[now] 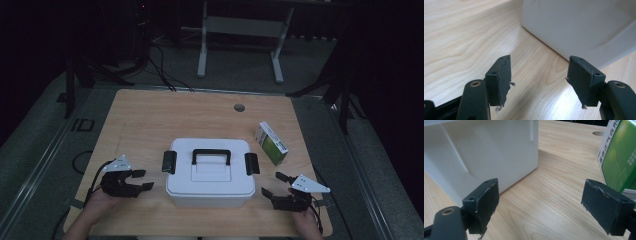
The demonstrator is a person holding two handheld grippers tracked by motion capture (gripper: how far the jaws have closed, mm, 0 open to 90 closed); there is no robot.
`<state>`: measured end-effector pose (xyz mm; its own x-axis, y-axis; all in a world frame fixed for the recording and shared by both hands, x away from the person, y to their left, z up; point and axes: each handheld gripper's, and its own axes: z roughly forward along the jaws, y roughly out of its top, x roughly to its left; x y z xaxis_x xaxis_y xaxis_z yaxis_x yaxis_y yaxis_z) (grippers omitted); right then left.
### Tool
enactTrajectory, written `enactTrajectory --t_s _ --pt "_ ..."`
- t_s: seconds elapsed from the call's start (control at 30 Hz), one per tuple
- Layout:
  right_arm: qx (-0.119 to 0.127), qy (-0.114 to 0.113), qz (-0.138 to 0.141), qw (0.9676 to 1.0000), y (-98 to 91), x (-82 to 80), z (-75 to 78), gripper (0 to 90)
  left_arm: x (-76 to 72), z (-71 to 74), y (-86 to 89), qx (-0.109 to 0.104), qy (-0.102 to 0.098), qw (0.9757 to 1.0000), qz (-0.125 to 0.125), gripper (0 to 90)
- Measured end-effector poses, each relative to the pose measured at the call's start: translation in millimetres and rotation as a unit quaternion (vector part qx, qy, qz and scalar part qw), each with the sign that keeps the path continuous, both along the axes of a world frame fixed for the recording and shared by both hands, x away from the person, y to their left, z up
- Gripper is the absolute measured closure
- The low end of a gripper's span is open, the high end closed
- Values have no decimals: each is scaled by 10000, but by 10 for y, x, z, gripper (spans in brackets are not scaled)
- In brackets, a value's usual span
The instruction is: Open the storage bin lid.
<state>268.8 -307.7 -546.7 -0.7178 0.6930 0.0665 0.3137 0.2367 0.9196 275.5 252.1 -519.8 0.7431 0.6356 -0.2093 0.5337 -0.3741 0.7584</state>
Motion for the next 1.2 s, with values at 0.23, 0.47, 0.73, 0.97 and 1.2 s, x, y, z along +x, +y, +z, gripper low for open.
enactTrajectory --t_s 0.23,0.47,0.73,0.97,1.2 --pt "34 72 7 10000 -36 -17 -14 141 1 187 95 178 33 9998 -74 366" --pt "48 100 4 9999 -38 -12 -17 141 11 433 170 406 26 9989 -236 367" --pt "124 121 -14 9998 -56 -16 -18 141 21 723 211 683 4 9968 -419 367" --pt "113 141 21 9998 -51 -11 -19 141 43 773 166 1047 161 9926 -595 366" --pt "107 168 37 9998 -49 -7 -21 141 80 763 79 1508 304 9850 -783 366"
